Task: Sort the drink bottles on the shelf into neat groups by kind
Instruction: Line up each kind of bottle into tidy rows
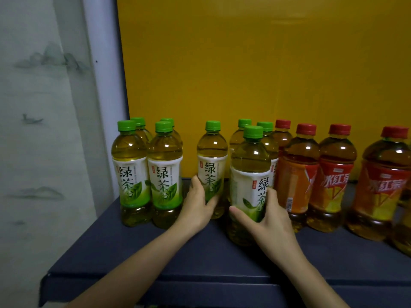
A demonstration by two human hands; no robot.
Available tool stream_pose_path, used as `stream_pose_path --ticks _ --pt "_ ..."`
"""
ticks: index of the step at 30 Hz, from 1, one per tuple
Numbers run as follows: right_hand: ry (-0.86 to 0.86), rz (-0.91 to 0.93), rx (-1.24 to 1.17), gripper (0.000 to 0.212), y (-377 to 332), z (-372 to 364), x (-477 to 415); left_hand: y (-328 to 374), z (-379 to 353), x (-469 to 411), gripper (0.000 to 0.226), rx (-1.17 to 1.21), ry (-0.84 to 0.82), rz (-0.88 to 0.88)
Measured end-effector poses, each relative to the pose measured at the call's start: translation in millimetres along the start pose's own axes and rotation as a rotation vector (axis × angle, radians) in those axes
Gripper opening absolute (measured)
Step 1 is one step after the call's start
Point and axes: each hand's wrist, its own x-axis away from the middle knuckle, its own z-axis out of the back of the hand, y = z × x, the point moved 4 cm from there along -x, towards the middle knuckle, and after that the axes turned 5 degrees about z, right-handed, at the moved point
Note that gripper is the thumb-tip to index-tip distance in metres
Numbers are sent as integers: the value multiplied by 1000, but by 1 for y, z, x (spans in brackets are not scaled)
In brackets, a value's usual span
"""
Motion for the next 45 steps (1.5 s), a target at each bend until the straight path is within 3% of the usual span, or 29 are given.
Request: stream_pose_path --ticks 3,10,21,30,45 --pt "-124 17 -165 47 -2 -11 -4 1 3 -1 49 -35 42 19" --pt "-303 -36 -360 57 -4 -38 -19 -1 5 -2 59 18 6 31" --pt "-219 -179 -438 60 17 -53 -48 -3 2 -10 70 -58 105 106" --pt "-19 -204 -255 61 17 -60 -57 1 0 -12 71 -110 177 180" --pt "114 -295 -116 60 28 -63 -73 1 -1 -11 71 -126 166 185"
